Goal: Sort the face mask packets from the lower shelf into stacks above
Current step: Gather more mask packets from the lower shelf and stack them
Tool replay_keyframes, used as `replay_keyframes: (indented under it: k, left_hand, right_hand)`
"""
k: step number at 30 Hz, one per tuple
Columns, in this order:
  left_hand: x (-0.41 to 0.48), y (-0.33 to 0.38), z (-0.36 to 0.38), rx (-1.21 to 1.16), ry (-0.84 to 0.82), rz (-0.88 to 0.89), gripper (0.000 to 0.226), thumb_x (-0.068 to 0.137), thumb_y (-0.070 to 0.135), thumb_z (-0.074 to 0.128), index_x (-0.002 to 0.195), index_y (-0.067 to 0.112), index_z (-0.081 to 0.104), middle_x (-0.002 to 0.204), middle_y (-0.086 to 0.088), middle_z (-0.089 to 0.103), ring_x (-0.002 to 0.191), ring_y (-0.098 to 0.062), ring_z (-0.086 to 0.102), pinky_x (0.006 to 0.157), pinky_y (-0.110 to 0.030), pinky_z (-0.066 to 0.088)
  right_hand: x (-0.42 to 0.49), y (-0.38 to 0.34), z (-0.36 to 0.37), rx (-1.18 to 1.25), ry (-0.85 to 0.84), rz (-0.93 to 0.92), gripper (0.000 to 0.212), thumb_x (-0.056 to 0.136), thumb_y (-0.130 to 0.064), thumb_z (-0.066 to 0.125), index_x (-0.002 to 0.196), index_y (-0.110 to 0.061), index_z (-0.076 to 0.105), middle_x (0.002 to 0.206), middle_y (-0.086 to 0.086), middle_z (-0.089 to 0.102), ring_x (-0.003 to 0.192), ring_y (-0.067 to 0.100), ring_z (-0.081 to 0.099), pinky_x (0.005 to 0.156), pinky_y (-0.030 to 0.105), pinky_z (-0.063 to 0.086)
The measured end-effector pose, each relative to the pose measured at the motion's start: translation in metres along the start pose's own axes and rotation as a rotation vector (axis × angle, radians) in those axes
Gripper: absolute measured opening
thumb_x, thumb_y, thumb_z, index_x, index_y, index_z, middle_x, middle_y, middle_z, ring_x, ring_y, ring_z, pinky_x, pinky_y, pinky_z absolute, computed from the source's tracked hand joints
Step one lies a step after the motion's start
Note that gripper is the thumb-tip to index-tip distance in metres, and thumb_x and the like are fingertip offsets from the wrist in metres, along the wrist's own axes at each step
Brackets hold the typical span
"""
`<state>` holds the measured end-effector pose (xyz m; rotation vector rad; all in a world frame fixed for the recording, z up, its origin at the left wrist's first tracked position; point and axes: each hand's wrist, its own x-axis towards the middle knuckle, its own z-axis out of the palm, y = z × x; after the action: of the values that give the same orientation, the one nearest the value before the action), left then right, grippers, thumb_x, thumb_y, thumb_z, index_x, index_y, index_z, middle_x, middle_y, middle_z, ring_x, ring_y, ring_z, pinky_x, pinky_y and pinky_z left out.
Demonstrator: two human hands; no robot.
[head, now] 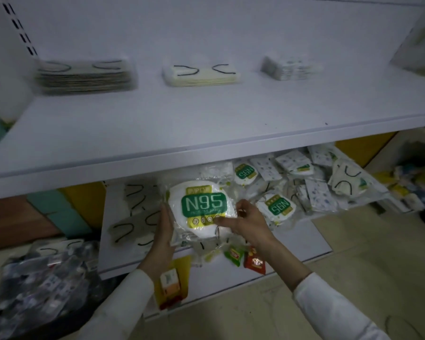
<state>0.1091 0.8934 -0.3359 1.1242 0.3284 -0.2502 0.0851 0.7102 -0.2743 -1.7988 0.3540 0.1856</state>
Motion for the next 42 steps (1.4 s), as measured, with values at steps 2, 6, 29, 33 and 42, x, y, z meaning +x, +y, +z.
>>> replay_keyframes:
  k: [2, 6, 29, 33, 42]
  left_hand:
    - [-0.011, -0.001, 0.008, 0.009, -0.085, -0.014, 0.054, 0.081, 0.066, 0.024, 0.112, 0.035, 0.055, 0.105, 0.008, 0.069, 0.092, -0.009, 0.066, 0.066, -0.025, 0.056]
    - [-0.027, 0.001, 0.051, -0.015, -0.063, 0.007, 0.038, 0.091, 0.05, 0.041, 0.091, 0.019, 0.064, 0.076, -0.002, 0.072, 0.065, -0.019, 0.069, 0.048, -0.026, 0.053]
    - [-0.056, -0.03, 0.469, 0.488, -0.802, 0.084, 0.082, 0.073, 0.084, 0.043, 0.134, 0.03, 0.052, 0.136, -0.008, 0.055, 0.126, -0.03, 0.051, 0.11, -0.056, 0.03]
    - [-0.025, -0.022, 0.54, 0.511, -0.867, 0.111, 0.069, 0.088, 0.069, 0.029, 0.134, 0.023, 0.051, 0.128, -0.008, 0.062, 0.117, -0.025, 0.059, 0.102, -0.043, 0.043]
    - [0.068, 0.008, 0.67, 0.538, -0.736, 0.158, 0.072, 0.08, 0.073, 0.042, 0.124, 0.018, 0.059, 0.117, -0.012, 0.067, 0.105, -0.029, 0.065, 0.097, -0.045, 0.048]
  right_hand:
    - [-0.013, -0.003, -0.014, -0.02, -0.061, 0.019, 0.042, 0.068, -0.025, 0.084, 0.084, -0.018, 0.046, 0.086, -0.004, 0.061, 0.073, 0.011, 0.056, 0.064, 0.024, 0.047]
    - [-0.033, 0.002, -0.049, 0.122, -0.15, 0.045, 0.067, 0.06, -0.039, 0.084, 0.109, -0.016, 0.045, 0.107, -0.001, 0.065, 0.093, 0.015, 0.065, 0.091, 0.038, 0.052]
    - [-0.072, -0.013, -0.453, 0.279, 0.256, -0.223, 0.025, 0.091, -0.025, 0.06, 0.114, -0.018, 0.054, 0.107, 0.005, 0.071, 0.098, 0.022, 0.068, 0.1, 0.044, 0.048]
    - [-0.031, -0.023, -0.509, 0.277, 0.308, -0.229, 0.021, 0.088, -0.03, 0.063, 0.107, -0.025, 0.052, 0.11, 0.003, 0.069, 0.101, 0.022, 0.067, 0.1, 0.042, 0.047]
    - [0.085, -0.067, -0.617, 0.289, 0.32, -0.205, 0.034, 0.091, -0.032, 0.059, 0.118, -0.011, 0.052, 0.095, 0.006, 0.073, 0.076, 0.022, 0.07, 0.073, 0.032, 0.057]
